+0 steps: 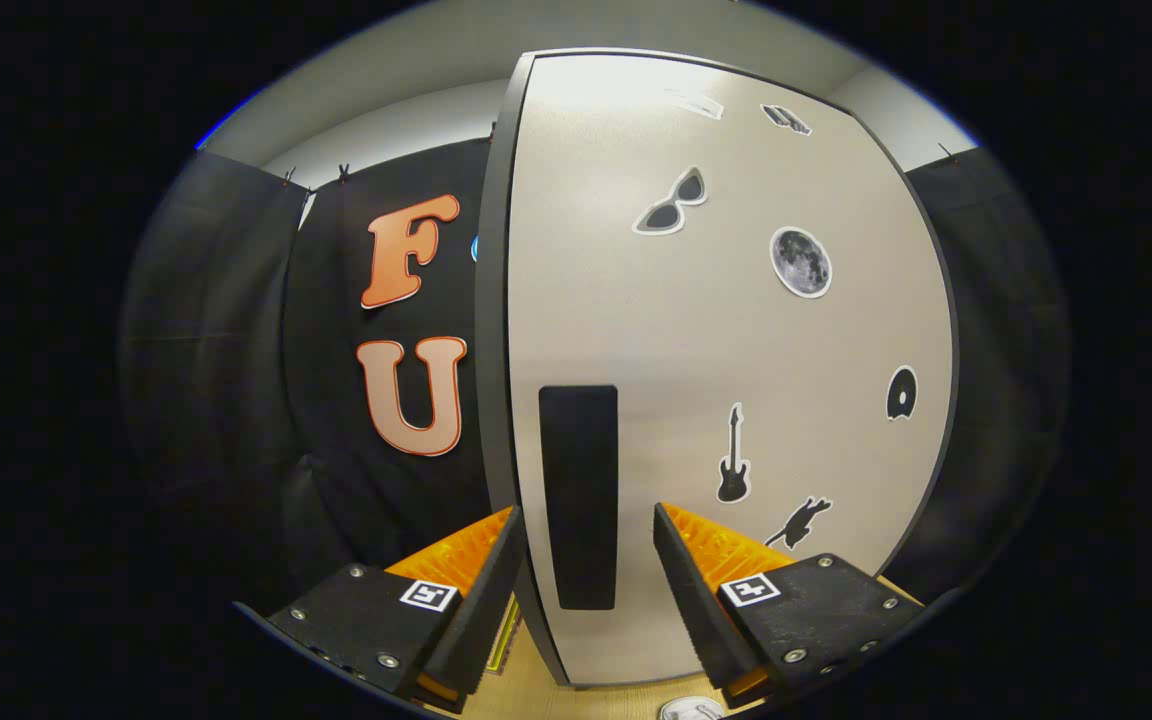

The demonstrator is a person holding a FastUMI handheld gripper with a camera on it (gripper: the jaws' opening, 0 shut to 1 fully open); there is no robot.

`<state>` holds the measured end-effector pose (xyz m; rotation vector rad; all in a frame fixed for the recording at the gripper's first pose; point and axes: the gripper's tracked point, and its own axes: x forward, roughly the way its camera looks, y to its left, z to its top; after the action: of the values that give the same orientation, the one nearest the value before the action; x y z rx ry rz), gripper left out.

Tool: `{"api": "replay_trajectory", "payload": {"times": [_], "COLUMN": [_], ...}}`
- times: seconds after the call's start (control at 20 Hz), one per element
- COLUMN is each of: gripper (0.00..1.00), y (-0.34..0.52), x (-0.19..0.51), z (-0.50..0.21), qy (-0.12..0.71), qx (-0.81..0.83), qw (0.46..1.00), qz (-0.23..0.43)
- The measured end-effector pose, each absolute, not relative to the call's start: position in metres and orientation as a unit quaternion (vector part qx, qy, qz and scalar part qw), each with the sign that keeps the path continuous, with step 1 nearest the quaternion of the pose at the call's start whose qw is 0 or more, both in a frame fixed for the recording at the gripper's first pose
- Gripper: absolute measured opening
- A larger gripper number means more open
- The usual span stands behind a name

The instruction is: Open the shoe cabinet door, grab the shoes and put them into the shoe cabinet, then close the shoe cabinet door.

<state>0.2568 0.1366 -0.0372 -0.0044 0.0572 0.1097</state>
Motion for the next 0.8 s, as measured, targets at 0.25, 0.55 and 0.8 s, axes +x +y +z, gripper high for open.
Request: {"api": "replay_trajectory", "payload": {"times": [0.25, 0.55, 0.8], "gripper": [0.37, 0.31, 0.27], "y": [0.138, 0.136, 0.129], "x": [0.255, 0.235, 0.212], "z": [-0.038, -0.035, -0.029], "qy": [0.027, 0.034, 0.043], "qx": [-0.001, 0.004, 0.017], "qw": [0.998, 0.997, 0.996], "qz": [0.056, 0.072, 0.077]}}
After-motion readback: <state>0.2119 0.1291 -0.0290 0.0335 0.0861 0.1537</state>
